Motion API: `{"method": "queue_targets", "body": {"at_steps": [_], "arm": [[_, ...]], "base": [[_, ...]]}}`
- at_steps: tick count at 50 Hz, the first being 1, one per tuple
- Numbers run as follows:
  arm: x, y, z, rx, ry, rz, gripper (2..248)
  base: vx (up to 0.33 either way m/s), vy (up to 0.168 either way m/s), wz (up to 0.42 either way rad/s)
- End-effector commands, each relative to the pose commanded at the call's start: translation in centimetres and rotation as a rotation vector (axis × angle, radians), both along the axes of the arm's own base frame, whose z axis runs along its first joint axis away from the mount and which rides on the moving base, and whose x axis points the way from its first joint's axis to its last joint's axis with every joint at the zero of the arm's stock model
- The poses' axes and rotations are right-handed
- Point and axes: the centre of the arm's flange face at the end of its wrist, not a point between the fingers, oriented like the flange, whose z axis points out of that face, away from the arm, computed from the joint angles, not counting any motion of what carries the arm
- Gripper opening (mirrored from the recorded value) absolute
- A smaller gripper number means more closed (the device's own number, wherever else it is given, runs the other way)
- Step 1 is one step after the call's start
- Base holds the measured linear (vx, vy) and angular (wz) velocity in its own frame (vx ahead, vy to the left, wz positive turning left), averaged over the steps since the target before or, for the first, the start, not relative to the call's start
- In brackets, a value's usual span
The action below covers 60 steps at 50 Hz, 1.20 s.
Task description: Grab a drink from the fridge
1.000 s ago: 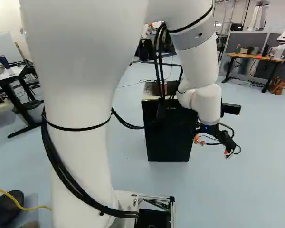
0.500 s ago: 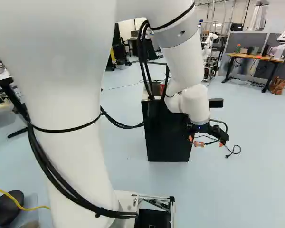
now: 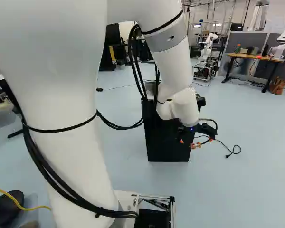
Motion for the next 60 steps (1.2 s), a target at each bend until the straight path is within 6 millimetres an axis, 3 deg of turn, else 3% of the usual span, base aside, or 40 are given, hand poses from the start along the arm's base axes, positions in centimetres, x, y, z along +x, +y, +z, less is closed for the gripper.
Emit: {"method": "queue_targets", "body": {"at_steps": [36, 60], "arm": [[-0.3, 6.8, 0.0, -0.012, -0.162, 0.301, 247], [0.6, 7.8, 0.2, 0.003, -0.267, 0.354, 247]], "base": [[0.0, 0.0, 0.0], [0.0, 0.0, 0.0]]}}
